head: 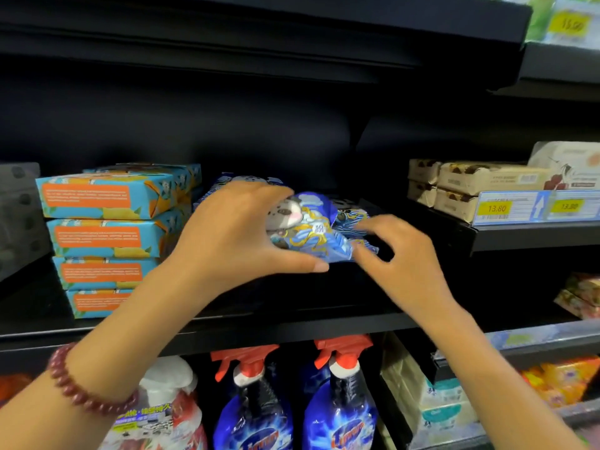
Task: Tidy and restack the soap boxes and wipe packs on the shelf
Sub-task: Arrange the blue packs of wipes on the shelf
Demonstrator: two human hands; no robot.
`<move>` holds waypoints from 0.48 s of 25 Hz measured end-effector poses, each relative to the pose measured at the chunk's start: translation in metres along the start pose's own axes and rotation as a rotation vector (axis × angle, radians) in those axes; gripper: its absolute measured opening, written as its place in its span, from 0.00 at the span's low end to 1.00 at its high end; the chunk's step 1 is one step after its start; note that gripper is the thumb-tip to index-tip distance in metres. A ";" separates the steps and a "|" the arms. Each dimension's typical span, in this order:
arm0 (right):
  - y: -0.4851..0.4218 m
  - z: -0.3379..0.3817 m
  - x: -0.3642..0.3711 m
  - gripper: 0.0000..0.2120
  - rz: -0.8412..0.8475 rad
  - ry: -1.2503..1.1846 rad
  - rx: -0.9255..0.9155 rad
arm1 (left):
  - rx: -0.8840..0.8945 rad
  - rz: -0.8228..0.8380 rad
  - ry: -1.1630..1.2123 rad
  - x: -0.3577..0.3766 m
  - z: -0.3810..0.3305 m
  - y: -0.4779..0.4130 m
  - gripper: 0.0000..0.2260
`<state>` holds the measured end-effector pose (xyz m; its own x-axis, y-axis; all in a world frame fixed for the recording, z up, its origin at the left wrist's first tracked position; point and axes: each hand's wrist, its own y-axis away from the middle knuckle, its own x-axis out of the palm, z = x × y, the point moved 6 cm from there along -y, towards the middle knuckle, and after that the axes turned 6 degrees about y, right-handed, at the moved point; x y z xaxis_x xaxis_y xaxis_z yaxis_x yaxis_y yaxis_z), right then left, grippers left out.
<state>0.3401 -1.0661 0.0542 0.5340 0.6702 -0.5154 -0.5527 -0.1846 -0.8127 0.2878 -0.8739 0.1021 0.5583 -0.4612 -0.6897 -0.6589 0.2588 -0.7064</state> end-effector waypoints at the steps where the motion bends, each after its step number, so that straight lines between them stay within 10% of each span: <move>1: 0.016 0.003 0.004 0.14 0.073 -0.037 0.019 | 0.022 -0.002 -0.002 0.002 -0.005 -0.013 0.44; 5: 0.062 0.006 0.027 0.29 0.431 0.118 0.009 | 0.104 0.025 -0.096 0.030 -0.024 -0.063 0.46; 12: 0.070 0.002 0.029 0.28 0.410 0.155 -0.016 | 0.070 0.161 -0.236 0.081 -0.009 -0.123 0.39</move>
<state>0.3156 -1.0577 -0.0168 0.3625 0.4238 -0.8301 -0.7298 -0.4249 -0.5356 0.4089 -0.9510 0.1343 0.5564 -0.2009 -0.8063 -0.7169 0.3744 -0.5881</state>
